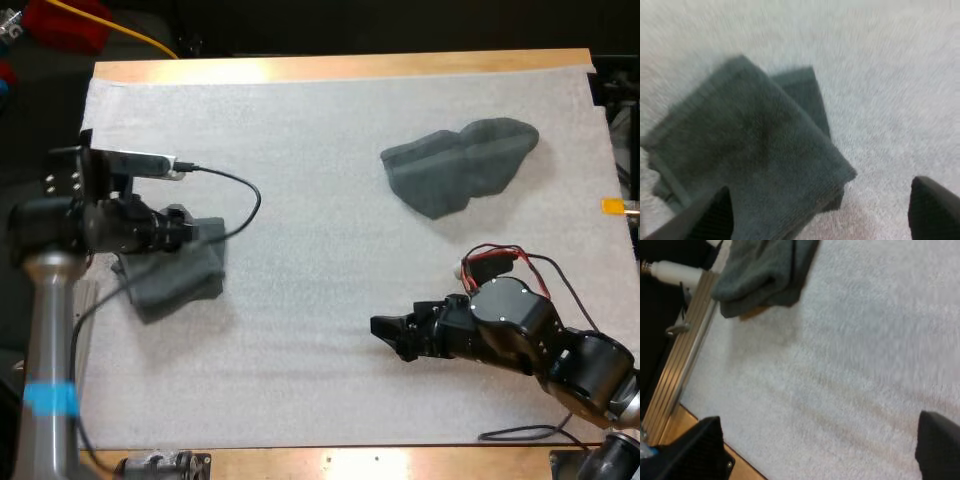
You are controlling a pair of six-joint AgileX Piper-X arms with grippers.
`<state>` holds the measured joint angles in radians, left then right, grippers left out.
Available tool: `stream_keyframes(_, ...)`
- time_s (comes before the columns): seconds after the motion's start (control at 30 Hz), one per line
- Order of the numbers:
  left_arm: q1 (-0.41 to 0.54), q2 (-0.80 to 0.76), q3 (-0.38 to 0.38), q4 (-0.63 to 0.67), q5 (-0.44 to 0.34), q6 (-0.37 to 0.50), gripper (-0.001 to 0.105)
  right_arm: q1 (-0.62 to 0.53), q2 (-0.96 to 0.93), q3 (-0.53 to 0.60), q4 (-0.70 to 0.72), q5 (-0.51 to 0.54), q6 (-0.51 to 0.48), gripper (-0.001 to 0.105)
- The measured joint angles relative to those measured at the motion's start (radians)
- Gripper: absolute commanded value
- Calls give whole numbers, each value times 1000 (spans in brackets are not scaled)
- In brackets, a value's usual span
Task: Pick towel from pile, fold and stack
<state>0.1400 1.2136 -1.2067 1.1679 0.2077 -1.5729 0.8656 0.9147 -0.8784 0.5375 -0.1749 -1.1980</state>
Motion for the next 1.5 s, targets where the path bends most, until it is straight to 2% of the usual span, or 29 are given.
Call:
stream_keyframes(0.23, 0, -155, 0, 10, 6, 0, 69, -61, 0, 0, 9, 43, -48, 76)
stream_keyframes(0.83, 0, -393, 64, 69, 35, -7, 69, -467, 0, 0, 256, 44, -269, 76)
stream_keyframes(1.13, -100, -443, 64, 82, 52, -6, 69, -629, -52, 0, 336, 135, -332, 76)
stream_keyframes(1.5, -107, -463, 64, 103, 52, -2, 69, -806, -194, 0, 461, 211, -477, 76)
